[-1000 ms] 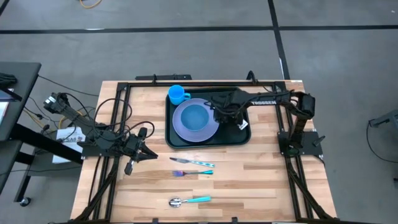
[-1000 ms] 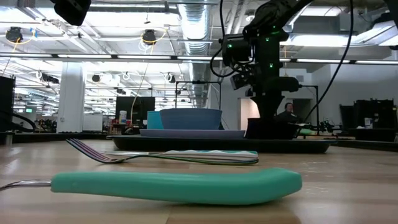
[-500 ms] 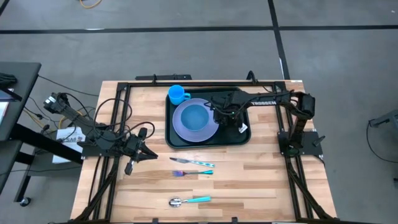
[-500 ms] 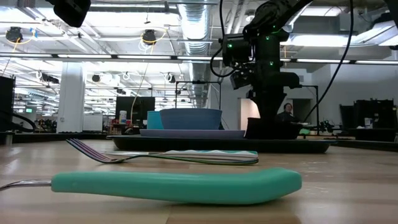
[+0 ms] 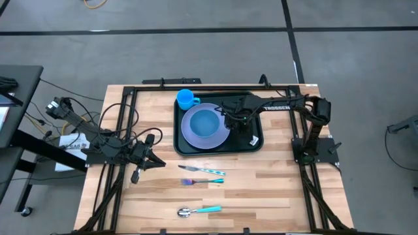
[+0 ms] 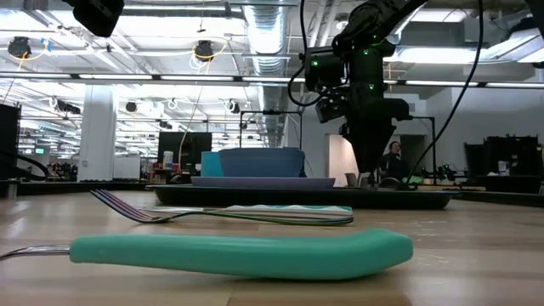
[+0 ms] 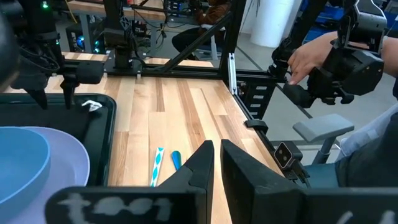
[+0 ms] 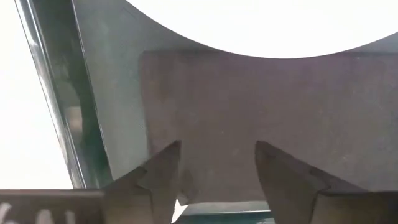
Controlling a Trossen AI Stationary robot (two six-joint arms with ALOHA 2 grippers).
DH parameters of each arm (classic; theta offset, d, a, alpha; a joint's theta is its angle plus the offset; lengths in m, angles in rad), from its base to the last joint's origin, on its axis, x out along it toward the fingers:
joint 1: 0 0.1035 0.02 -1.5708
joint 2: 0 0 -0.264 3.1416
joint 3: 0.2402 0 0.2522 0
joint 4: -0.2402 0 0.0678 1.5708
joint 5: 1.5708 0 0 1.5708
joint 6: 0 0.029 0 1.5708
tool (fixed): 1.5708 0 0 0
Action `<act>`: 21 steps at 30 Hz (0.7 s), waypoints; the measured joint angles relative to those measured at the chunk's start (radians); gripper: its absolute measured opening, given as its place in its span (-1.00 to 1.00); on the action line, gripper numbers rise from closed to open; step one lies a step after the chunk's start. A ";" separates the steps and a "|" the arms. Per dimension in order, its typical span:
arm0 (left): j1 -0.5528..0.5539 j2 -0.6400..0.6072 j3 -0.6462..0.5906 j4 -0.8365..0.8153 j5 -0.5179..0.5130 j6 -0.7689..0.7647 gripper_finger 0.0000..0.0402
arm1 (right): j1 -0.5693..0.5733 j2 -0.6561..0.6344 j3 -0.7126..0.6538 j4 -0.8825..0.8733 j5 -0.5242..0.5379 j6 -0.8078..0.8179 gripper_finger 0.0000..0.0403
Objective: Set up tray
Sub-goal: Put the blue fork on the black napkin
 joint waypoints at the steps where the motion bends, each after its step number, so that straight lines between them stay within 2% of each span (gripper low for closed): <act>1: 0.000 0.000 0.000 0.000 0.000 0.000 -0.93 | 0.000 0.000 0.000 -0.002 0.000 0.000 0.02; 7: 0.000 0.000 0.000 0.000 0.000 0.000 -0.93 | -0.007 0.000 0.000 0.011 0.016 -0.001 0.13; 12: 0.000 0.000 0.000 0.000 0.000 0.000 -0.93 | -0.043 0.000 0.000 0.058 0.031 -0.003 0.03; 16: 0.000 0.000 0.000 0.000 0.000 0.000 -0.93 | -0.077 0.000 0.000 0.066 0.032 -0.012 -0.27; 21: 0.000 0.000 0.000 0.000 -0.001 0.000 -0.93 | -0.106 0.000 0.000 0.057 0.031 -0.029 -0.88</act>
